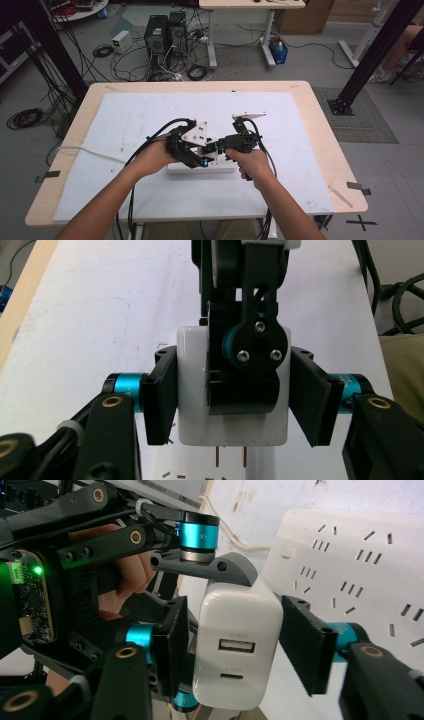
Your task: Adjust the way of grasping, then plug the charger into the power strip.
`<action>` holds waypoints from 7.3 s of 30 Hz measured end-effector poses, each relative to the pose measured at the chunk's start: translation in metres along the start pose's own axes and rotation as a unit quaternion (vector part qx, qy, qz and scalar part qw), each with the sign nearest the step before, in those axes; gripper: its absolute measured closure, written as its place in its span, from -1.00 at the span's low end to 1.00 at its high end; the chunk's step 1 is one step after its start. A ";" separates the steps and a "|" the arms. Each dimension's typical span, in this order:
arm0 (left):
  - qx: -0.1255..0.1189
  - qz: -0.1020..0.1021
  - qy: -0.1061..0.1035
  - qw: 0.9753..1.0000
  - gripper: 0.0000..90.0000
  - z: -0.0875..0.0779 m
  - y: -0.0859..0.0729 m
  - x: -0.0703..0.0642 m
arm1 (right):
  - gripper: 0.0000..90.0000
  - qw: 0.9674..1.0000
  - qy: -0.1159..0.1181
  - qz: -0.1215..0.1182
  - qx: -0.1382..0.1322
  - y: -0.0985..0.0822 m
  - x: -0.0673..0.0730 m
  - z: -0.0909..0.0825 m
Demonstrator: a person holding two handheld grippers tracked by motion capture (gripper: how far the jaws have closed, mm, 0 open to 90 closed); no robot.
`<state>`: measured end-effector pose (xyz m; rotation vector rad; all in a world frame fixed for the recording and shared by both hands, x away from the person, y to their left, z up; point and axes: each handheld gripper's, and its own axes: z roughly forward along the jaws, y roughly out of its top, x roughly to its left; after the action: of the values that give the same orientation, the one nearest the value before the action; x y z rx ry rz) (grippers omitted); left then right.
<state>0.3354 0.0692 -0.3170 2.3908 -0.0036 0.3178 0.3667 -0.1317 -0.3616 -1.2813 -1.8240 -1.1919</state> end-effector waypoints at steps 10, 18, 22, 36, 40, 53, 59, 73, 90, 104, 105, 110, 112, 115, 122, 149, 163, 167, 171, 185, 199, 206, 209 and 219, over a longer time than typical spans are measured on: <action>-0.004 0.002 0.010 1.000 -0.06 0.000 0.001 -0.001 | 0.37 1.000 0.000 0.005 -0.009 0.000 0.000 0.000; 0.000 -0.058 0.015 0.998 -0.51 -0.014 -0.008 0.007 | 0.38 0.999 -0.012 -0.027 -0.035 0.000 -0.005 -0.015; 0.005 -0.086 0.019 0.996 -0.54 -0.026 -0.022 0.012 | 0.38 0.997 -0.042 -0.055 -0.041 0.000 -0.008 -0.030; 0.066 -0.168 0.032 0.983 -0.54 -0.066 -0.083 0.023 | 0.38 0.971 -0.177 -0.157 -0.025 -0.003 -0.008 -0.076; 0.088 -0.189 0.031 0.978 -0.54 -0.073 -0.096 0.024 | 0.38 0.956 -0.229 -0.181 0.004 -0.003 -0.005 -0.084; 0.118 -0.224 0.042 0.966 -0.54 -0.100 -0.111 0.024 | 0.38 0.918 -0.307 -0.247 0.053 -0.002 0.010 -0.118; 0.124 -0.234 0.047 0.963 -0.54 -0.107 -0.119 0.020 | 0.38 0.909 -0.319 -0.263 0.061 0.001 0.013 -0.122; 0.131 -0.225 0.047 0.964 -0.54 -0.112 -0.121 0.020 | 0.38 0.899 -0.335 -0.272 0.075 0.001 0.019 -0.122; 0.154 -0.213 0.032 0.964 -0.54 -0.111 -0.125 0.029 | 0.38 0.881 -0.339 -0.314 0.098 0.006 0.034 -0.107; 0.156 -0.209 0.030 0.965 -0.54 -0.111 -0.131 0.029 | 0.38 0.858 -0.317 -0.372 0.159 0.031 0.053 -0.070; 0.161 -0.206 0.026 0.965 -0.54 -0.110 -0.132 0.029 | 0.38 0.853 -0.319 -0.377 0.167 0.032 0.054 -0.065; 0.158 -0.201 0.016 0.967 -0.54 -0.106 -0.134 0.024 | 0.38 0.832 -0.305 -0.415 0.205 0.039 0.054 -0.038; 0.160 -0.202 0.017 0.966 -0.54 -0.104 -0.137 0.022 | 0.38 0.819 -0.303 -0.431 0.226 0.042 0.053 -0.026; 0.168 -0.198 0.015 0.966 -0.54 -0.101 -0.142 0.021 | 0.38 0.801 -0.301 -0.452 0.252 0.046 0.048 -0.008; 0.171 -0.191 0.017 0.966 -0.54 -0.098 -0.143 0.019 | 0.38 0.774 -0.304 -0.467 0.300 0.054 0.035 0.025; 0.170 -0.192 0.016 0.966 -0.54 -0.095 -0.148 0.019 | 0.39 0.697 -0.308 -0.514 0.393 0.056 0.021 0.082; 0.162 -0.192 0.011 0.968 -0.54 -0.094 -0.151 0.019 | 0.39 0.710 -0.293 -0.501 0.399 0.061 0.012 0.083; 0.153 -0.199 0.018 0.968 -0.54 -0.099 -0.154 0.019 | 0.39 0.697 -0.308 -0.511 0.397 0.055 0.015 0.086; 0.150 -0.202 0.021 0.968 -0.54 -0.102 -0.156 0.018 | 0.39 0.687 -0.321 -0.517 0.398 0.050 0.018 0.088; 0.155 -0.195 0.012 0.968 -0.54 -0.097 -0.155 0.015 | 0.39 0.724 -0.270 -0.486 0.409 0.069 0.007 0.086; 0.150 -0.199 0.014 0.968 -0.54 -0.099 -0.159 0.015 | 0.39 0.699 -0.308 -0.522 0.379 0.049 0.010 0.087; 0.151 -0.201 0.014 0.968 -0.54 -0.099 -0.160 0.016 | 0.40 0.716 -0.285 -0.509 0.384 0.057 0.005 0.085; 0.151 -0.199 0.012 0.968 -0.54 -0.098 -0.158 0.015 | 0.40 0.731 -0.263 -0.499 0.384 0.062 0.000 0.082; 0.153 -0.193 0.013 0.969 -0.54 -0.097 -0.155 0.014 | 0.18 0.723 -0.279 -0.502 0.384 0.060 0.002 0.084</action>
<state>0.3411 0.2502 -0.3463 2.6181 0.5517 0.1725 0.4235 -0.0468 -0.3747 -0.0427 -3.1587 -0.2444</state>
